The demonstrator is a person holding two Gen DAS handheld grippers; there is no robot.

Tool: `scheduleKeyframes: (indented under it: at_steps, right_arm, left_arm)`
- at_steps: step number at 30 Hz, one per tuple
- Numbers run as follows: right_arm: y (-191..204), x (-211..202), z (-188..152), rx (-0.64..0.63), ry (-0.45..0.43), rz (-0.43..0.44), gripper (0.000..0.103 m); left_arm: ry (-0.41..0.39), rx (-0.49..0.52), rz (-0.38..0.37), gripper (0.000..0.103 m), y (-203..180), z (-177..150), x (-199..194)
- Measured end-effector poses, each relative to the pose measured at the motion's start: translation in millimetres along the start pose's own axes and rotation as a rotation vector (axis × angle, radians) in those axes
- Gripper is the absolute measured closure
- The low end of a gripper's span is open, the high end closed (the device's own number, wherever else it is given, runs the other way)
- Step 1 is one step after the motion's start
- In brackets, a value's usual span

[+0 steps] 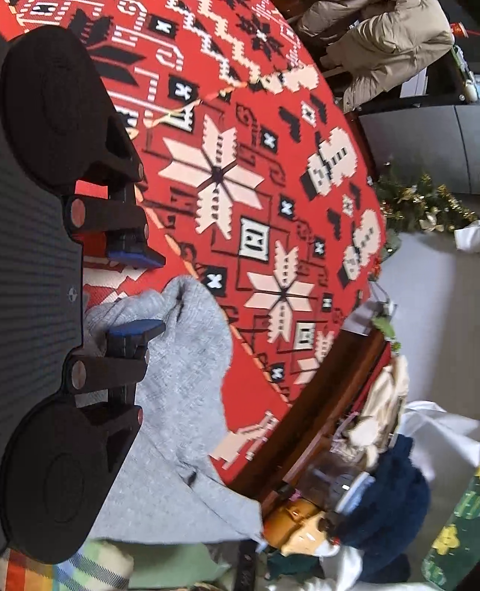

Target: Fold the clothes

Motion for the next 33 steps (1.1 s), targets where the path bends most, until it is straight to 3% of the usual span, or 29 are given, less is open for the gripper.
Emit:
scheduleKeyframes:
  at_steps: [2, 3, 4, 8, 11, 17, 21, 27, 33]
  right_arm:
    - [0.3, -0.2, 0.1, 0.002, -0.006, 0.009, 0.1]
    - [1.0, -1.6, 0.2, 0.003, -0.012, 0.015, 0.1]
    - [1.8, -3.0, 0.3, 0.005, -0.018, 0.021, 0.1]
    - [8.5, -13.5, 1.4, 0.005, -0.048, 0.054, 0.1]
    - [16.3, -30.2, 5.3, 0.016, -0.073, 0.103, 0.1]
    - [39.2, -91.1, 24.0, 0.033, -0.142, 0.267, 0.1]
    - [60.5, -153.2, 37.4, -0.01, -0.22, 0.358, 0.1]
    - [92.3, -256.0, 48.1, -0.085, -0.352, 0.486, 0.1]
    - [123.7, -355.5, 40.9, -0.158, -0.467, 0.578, 0.1]
  left_arm:
    - [-0.012, 0.011, 0.027, 0.076, -5.8, -2.2, 3.7]
    - [-0.021, 0.025, 0.035, 0.096, -10.1, -3.1, 2.7]
    - [-0.021, 0.027, 0.027, 0.099, -12.4, -3.9, 0.4]
    - [-0.076, 0.001, 0.1, 0.1, -12.5, -5.2, -22.5]
    - [-0.119, -0.074, 0.137, 0.1, 5.8, -2.4, -56.0]
    - [-0.268, -0.184, 0.243, 0.1, 52.1, 0.2, -163.0]
    - [-0.393, -0.244, 0.321, 0.1, 82.2, -3.1, -247.1]
    - [-0.587, -0.302, 0.43, 0.1, 110.2, -30.5, -373.7]
    - [-0.708, -0.355, 0.49, 0.1, 118.6, -67.2, -464.0]
Point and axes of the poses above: each gripper's, at about its wrist camera, not at the fingertips, and x roughly the way its jaws point, y to its left, z to its top, the point moved 2 cm from there along x, roughly the way its jaws point, and after that the axes turned 13 degrees about z, right-handed, at the moved point
